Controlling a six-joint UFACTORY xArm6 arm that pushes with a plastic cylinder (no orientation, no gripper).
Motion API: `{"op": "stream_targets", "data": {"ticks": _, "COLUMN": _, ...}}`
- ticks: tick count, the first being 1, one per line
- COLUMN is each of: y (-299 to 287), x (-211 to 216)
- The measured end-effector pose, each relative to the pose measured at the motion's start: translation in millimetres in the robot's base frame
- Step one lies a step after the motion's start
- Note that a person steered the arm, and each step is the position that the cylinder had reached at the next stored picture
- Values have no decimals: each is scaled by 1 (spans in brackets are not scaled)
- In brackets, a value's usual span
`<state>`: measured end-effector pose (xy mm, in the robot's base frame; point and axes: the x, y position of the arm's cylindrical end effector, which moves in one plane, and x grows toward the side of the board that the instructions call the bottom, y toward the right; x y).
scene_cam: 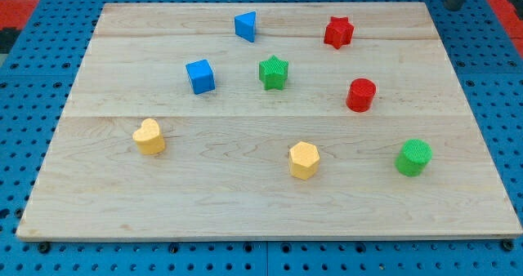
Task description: Push the green circle to the right side of the green star
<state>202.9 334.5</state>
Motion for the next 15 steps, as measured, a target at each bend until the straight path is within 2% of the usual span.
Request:
{"op": "stream_targets", "data": {"ticks": 6, "y": 10, "x": 1}}
{"op": "stream_targets", "data": {"ticks": 7, "y": 10, "x": 51}}
{"op": "stream_targets", "data": {"ticks": 8, "y": -15, "x": 95}}
{"op": "stream_targets", "data": {"ticks": 9, "y": -46, "x": 156}}
{"op": "stream_targets", "data": {"ticks": 10, "y": -8, "x": 246}}
{"op": "stream_targets", "data": {"ticks": 11, "y": -40, "x": 298}}
{"op": "stream_targets", "data": {"ticks": 12, "y": -69, "x": 319}}
{"op": "stream_targets", "data": {"ticks": 14, "y": -153, "x": 316}}
{"op": "stream_targets", "data": {"ticks": 15, "y": -153, "x": 309}}
